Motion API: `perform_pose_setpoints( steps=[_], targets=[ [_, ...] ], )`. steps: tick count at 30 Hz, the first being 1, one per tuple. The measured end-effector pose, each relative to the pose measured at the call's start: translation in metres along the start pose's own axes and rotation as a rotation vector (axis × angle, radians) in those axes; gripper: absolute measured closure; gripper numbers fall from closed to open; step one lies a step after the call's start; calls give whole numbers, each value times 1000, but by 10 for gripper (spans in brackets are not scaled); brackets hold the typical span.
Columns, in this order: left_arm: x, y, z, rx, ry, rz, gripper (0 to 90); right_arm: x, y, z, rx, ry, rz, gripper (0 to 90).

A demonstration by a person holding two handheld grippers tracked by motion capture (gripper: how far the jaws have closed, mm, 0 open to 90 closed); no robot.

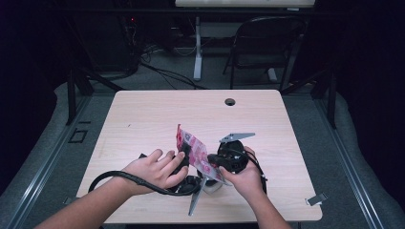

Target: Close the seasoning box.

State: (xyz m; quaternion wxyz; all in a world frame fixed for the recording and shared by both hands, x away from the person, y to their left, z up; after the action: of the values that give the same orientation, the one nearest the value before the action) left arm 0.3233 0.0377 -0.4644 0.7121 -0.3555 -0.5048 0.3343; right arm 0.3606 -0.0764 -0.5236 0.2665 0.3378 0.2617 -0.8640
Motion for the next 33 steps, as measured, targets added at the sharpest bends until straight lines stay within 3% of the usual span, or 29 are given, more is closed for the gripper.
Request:
perform_pose_setpoints(
  steps=[20, 33],
  targets=[
    [-3, 2, -2, -9, 11, -35, 894, 3, -1, -7, -2, -9, -6, 900],
    [-5, 4, 0, -11, 29, -28, 896, 3, 0, -8, 8, -3, -14, 900]
  ],
)
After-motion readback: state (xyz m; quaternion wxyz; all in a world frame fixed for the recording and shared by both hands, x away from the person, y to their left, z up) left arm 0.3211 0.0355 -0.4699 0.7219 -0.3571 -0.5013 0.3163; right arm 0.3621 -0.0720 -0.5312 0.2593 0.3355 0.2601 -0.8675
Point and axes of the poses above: each handheld gripper's, and its own axes: z roughly backward along the jaws, x roughly out of its underside, y roughly to its right, the point moved 8 cm from there along -z, roughly forward along the jaws, and after that the axes turned 1 degree about y, right-handed, at the moved point
